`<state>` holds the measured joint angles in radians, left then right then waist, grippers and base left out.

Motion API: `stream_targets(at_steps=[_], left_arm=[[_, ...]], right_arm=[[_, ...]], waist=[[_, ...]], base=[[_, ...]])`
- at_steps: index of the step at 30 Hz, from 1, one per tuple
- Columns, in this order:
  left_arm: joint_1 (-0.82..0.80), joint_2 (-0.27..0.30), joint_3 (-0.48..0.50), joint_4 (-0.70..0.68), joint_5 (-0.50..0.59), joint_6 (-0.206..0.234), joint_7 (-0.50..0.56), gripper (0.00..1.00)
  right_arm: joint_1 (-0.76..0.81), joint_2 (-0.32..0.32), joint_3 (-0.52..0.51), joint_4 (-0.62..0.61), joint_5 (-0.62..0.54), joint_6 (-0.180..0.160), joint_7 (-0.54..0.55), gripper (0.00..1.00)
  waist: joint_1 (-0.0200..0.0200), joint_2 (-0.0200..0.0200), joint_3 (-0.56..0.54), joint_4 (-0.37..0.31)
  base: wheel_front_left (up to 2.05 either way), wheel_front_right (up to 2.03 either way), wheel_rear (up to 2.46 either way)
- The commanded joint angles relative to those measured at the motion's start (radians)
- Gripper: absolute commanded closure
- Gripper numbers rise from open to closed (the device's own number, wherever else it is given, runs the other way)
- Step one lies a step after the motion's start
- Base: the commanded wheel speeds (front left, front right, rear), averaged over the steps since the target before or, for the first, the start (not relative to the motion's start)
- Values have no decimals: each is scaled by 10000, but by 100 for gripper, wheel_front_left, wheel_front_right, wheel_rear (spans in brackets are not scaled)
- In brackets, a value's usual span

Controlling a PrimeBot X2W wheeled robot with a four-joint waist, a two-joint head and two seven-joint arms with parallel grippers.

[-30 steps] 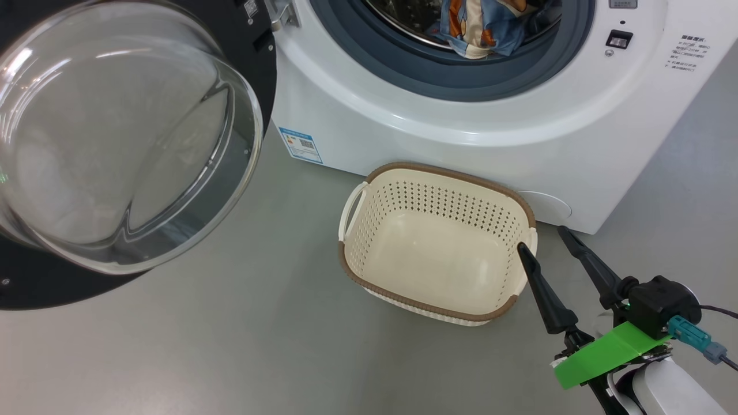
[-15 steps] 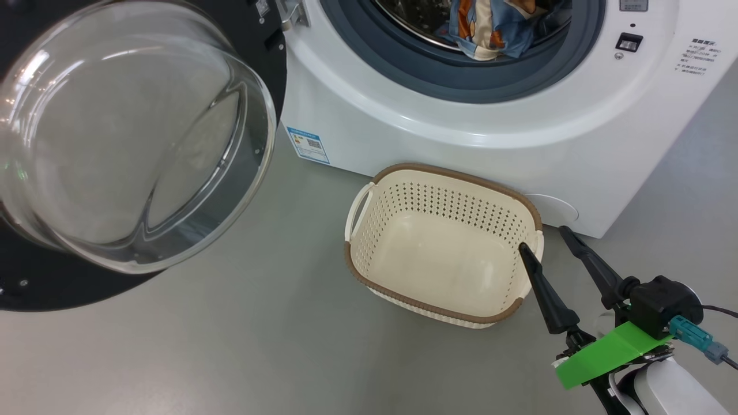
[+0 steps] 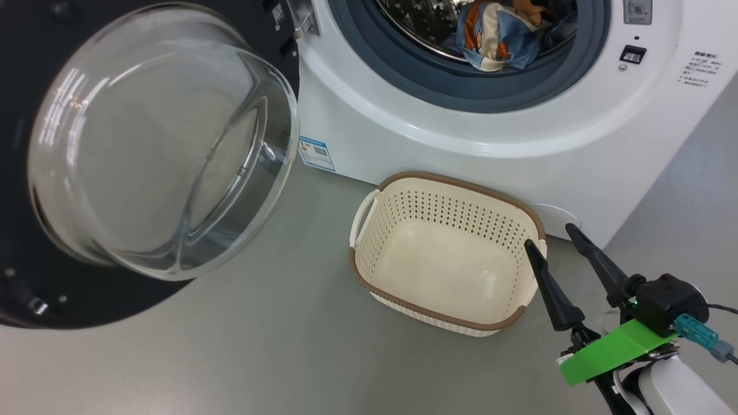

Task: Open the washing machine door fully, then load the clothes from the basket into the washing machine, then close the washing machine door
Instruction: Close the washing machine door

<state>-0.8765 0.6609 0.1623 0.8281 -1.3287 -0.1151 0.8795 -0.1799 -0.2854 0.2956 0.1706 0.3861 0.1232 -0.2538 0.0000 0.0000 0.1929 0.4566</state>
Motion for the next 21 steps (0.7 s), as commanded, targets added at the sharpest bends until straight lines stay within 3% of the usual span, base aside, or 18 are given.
stream_targets(at_steps=[1,9,21], left_arm=[[211,172,-29,-321,-114,-130,349,100],[639,102,-272,-1315,-494,-151,1192,100],[1623,-255,-792,-4116,-1381,-154,2371,100]], right_arm=[[-27,-62,139,-216,0,75,-80,0],[102,-50,53,-215,13,75,-80,0],[477,-36,-444,-271,-45,75,-80,0]], waist=[[0,0,-25,9],[0,0,-275,-14],[0,0,-636,-225]], base=[[0,0,0],[0,0,0],[0,0,0]])
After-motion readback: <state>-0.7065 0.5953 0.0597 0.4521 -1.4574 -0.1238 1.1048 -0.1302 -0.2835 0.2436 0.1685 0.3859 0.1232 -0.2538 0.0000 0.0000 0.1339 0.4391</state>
